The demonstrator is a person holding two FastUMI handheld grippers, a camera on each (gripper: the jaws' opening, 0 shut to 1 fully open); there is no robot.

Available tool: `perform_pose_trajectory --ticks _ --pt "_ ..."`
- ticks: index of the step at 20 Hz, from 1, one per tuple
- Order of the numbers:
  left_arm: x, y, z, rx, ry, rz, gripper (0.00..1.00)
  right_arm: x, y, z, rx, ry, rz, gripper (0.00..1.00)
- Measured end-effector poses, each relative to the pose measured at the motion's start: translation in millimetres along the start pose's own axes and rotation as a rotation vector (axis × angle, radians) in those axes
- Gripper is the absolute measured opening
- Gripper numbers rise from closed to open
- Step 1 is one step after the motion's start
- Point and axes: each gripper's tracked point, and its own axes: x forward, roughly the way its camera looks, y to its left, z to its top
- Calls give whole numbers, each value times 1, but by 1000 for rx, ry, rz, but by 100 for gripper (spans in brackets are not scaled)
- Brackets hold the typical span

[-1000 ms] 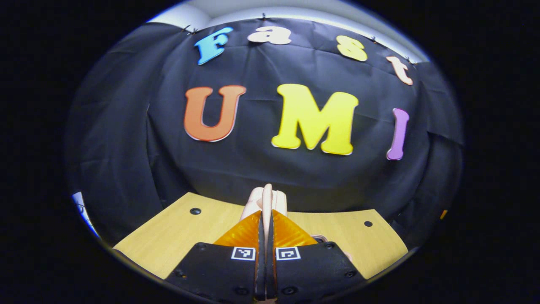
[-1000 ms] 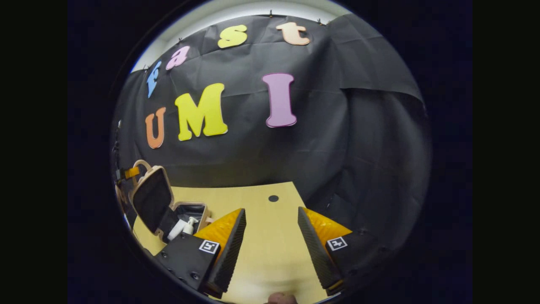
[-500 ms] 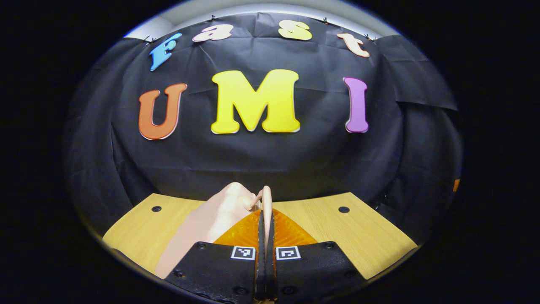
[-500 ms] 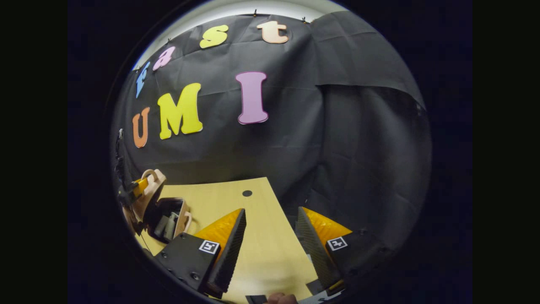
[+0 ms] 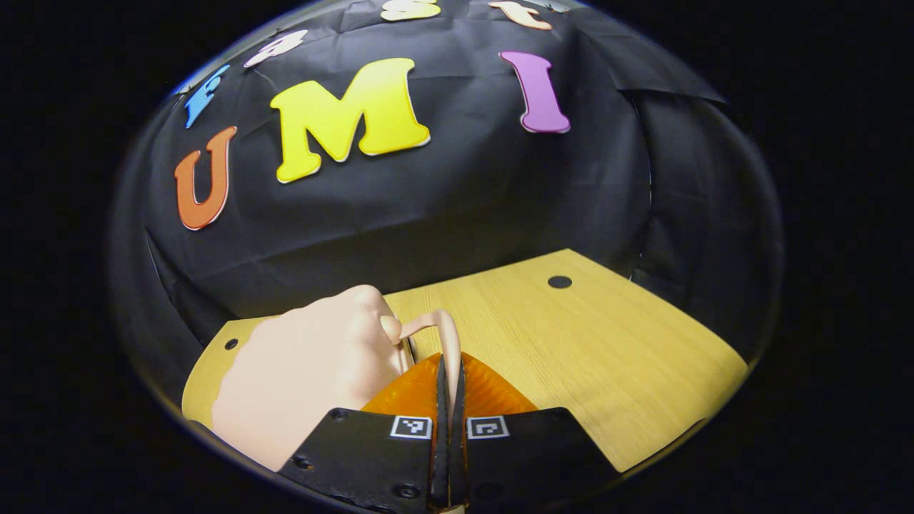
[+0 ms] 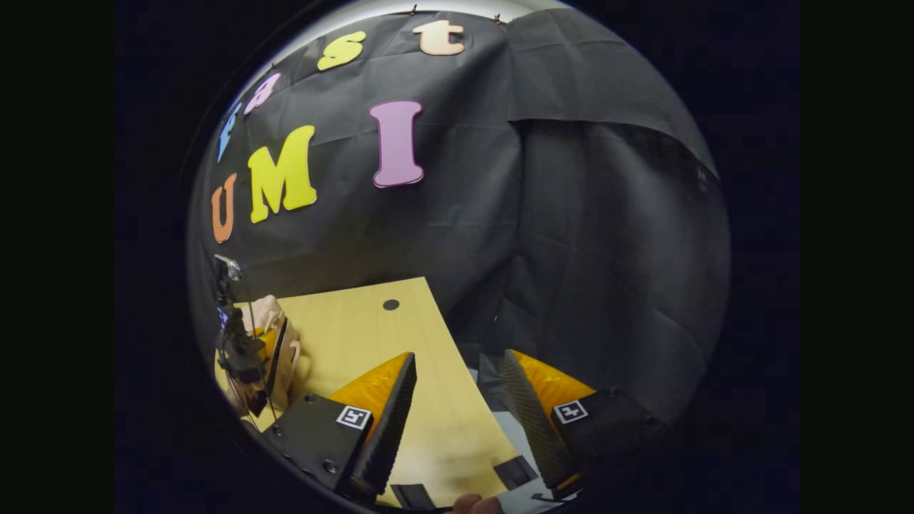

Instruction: First open the suitcase, pack the skin care products into it, and then close the suitcase.

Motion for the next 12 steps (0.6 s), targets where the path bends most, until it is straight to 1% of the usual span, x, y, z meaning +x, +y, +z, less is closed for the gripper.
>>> perform_pose_trajectory --ticks 1,2,3,4,5,7,9,10,12 --pt "5 -3 -5 10 18 -4 4 0 0 1 -6 -2 -2 75" --pt "11 -5 -10 29 40 -6 5 -1 -1 1 -10 -4 -2 70" --pt "14 -7 -9 48 37 0 5 -1 -1 1 -14 -2 -2 70" --pt "14 -9 -13 55 47 9 6 1 -1 -1 -15 3 -2 74" --pt "14 -12 -15 62 52 9 7 2 -2 -4 -12 11 -2 74" --pt "16 -20 -19 60 62 -5 11 3 -3 -6 -8 23 -1 74" --pt "14 -31 -22 62 85 -27 18 6 -1 -3 -8 21 7 74" --pt "12 -33 -25 49 98 -38 24 8 2 -4 -13 20 16 74" --pt "4 -40 -30 -11 125 -63 29 12 9 -2 -36 16 37 74"
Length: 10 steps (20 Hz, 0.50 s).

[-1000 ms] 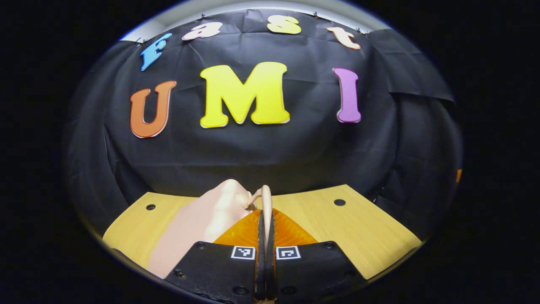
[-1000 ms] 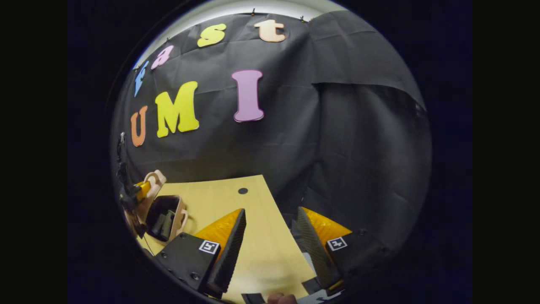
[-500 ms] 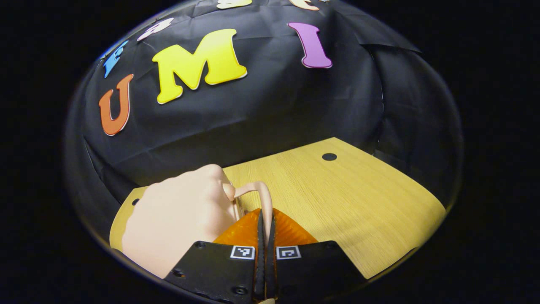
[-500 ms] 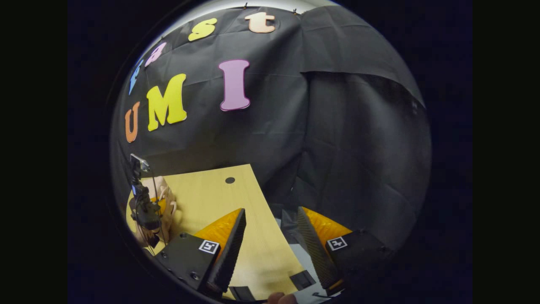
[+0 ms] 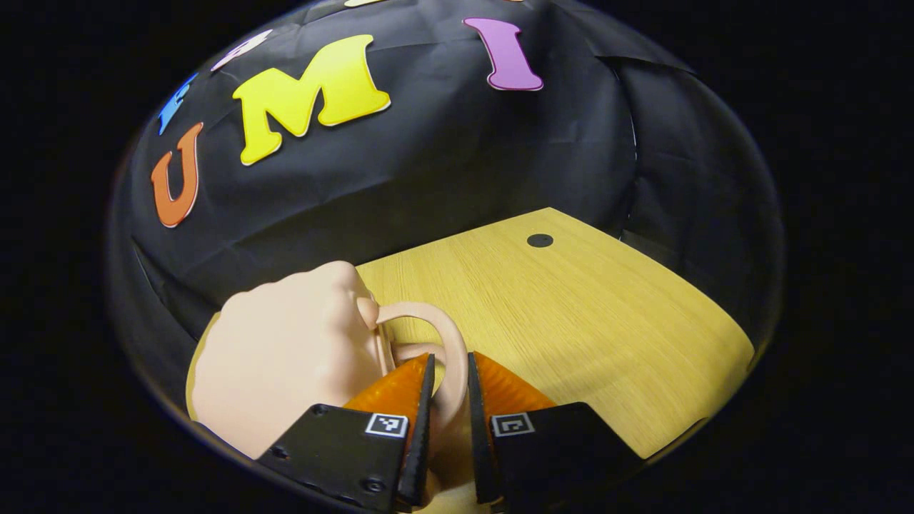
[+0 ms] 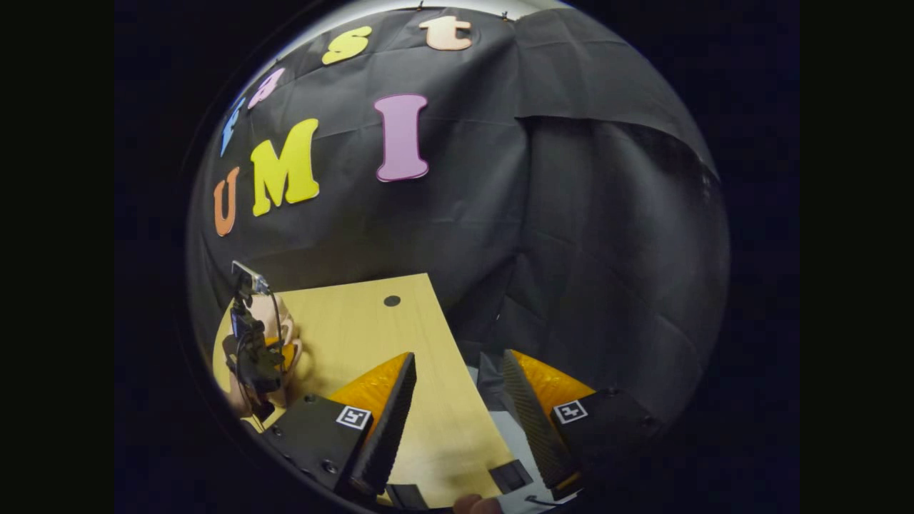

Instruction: First open the suitcase, pack the skin care products into it, and then close the suitcase.

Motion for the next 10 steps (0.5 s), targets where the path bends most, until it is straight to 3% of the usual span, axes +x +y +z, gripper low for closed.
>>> perform_pose_trajectory --ticks 3,6,7,8,10 --pt "-16 -4 0 -51 12 -15 41 8 20 5 -26 -8 50 75" --pt "-45 -12 5 -109 -16 -42 77 17 52 18 -61 -42 119 74" --pt "-57 -10 13 -129 -46 -42 84 21 64 23 -67 -53 146 75" --pt "-69 -7 22 -149 -77 -45 95 23 79 30 -69 -69 174 70" --pt "-96 9 43 -183 -143 -22 97 25 107 45 -87 -119 223 74"
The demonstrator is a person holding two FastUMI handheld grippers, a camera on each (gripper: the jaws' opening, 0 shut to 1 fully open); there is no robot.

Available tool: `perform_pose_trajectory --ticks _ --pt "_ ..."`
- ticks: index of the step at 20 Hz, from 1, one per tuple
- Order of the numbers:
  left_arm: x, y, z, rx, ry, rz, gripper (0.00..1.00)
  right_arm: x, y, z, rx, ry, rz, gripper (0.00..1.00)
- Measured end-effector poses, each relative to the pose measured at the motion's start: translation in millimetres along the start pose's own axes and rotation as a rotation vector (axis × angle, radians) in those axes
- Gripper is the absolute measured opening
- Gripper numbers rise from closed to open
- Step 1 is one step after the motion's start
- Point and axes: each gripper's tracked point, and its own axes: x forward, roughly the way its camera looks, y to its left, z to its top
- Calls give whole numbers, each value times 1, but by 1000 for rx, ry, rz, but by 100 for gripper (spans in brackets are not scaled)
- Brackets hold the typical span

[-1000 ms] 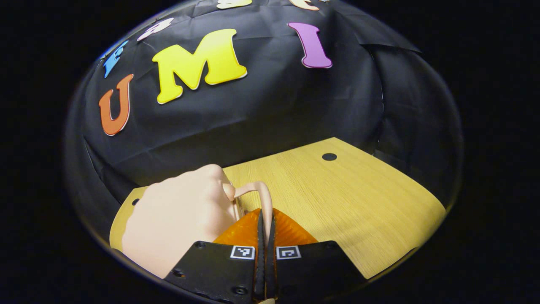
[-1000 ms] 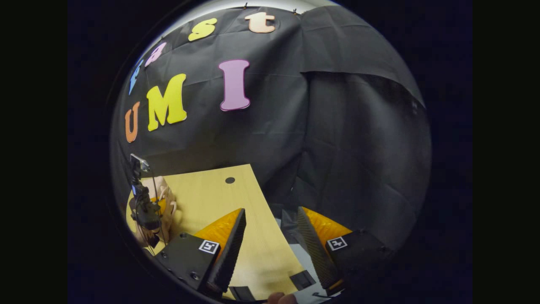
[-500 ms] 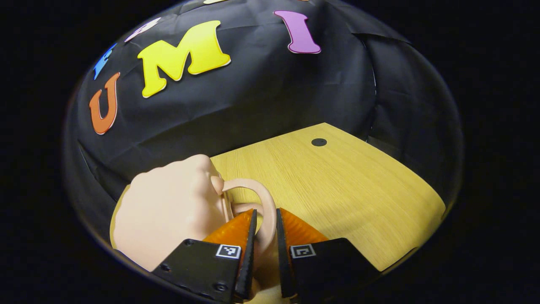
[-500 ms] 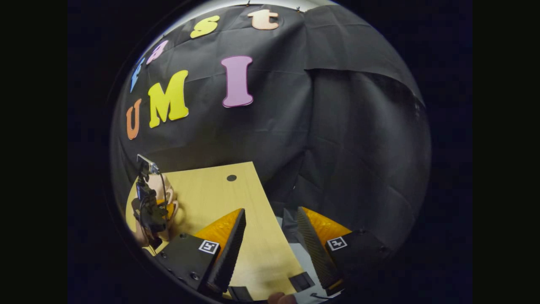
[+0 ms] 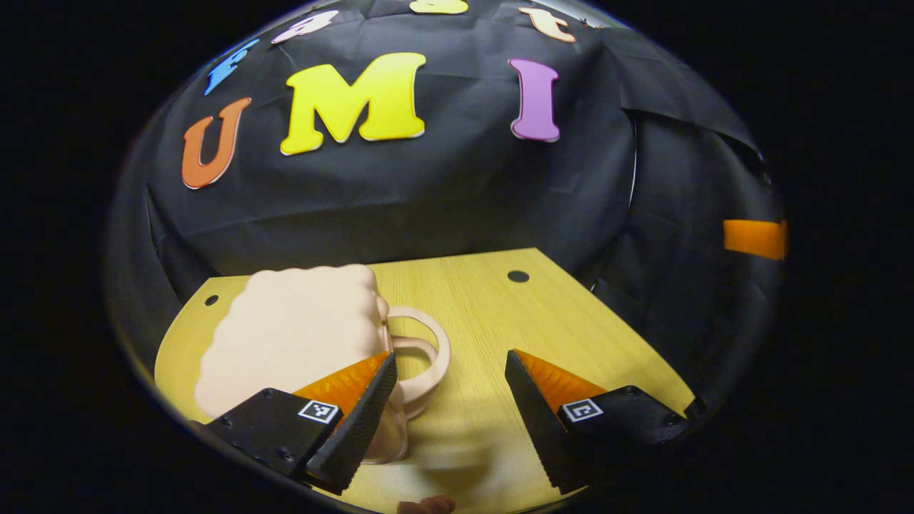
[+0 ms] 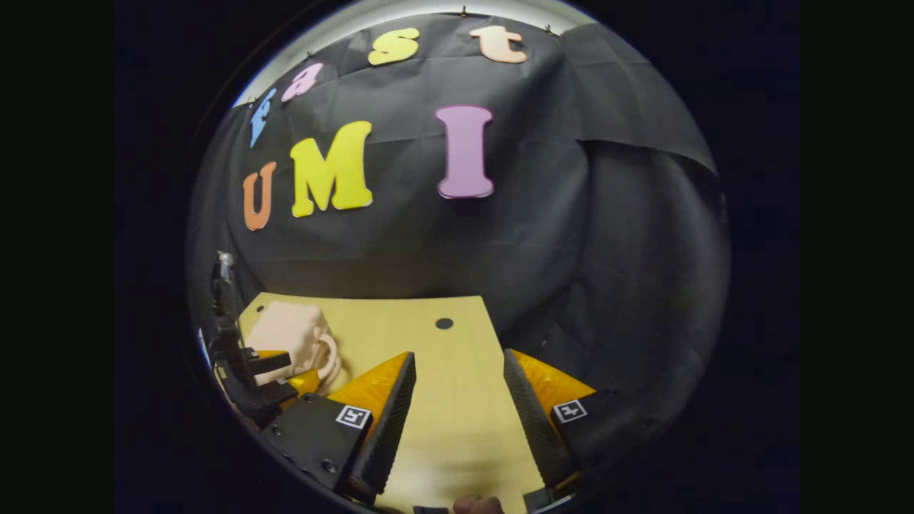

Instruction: First open the suitcase, pack the skin care products into it, and then close the suitcase.

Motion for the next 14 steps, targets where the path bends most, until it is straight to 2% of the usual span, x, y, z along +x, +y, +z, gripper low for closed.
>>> perform_pose_trajectory --ticks 1,2,3,4,7,11,14 --pt "-12 9 15 -14 -26 17 97 3 12 8 -14 -27 24 70" --pt "-23 18 29 -33 -60 41 97 6 26 14 -26 -47 49 75" --pt "-34 28 46 -58 -98 65 97 8 39 18 -38 -66 75 70" --pt "-45 38 60 -83 -133 89 97 9 52 22 -46 -80 101 75" --pt "-72 72 97 -114 -236 180 97 5 78 48 -59 -160 139 75" --pt "-96 98 114 -141 -304 247 96 -7 100 85 -80 -292 148 77" --pt "-103 105 116 -153 -322 279 96 -12 120 92 -111 -330 163 77"
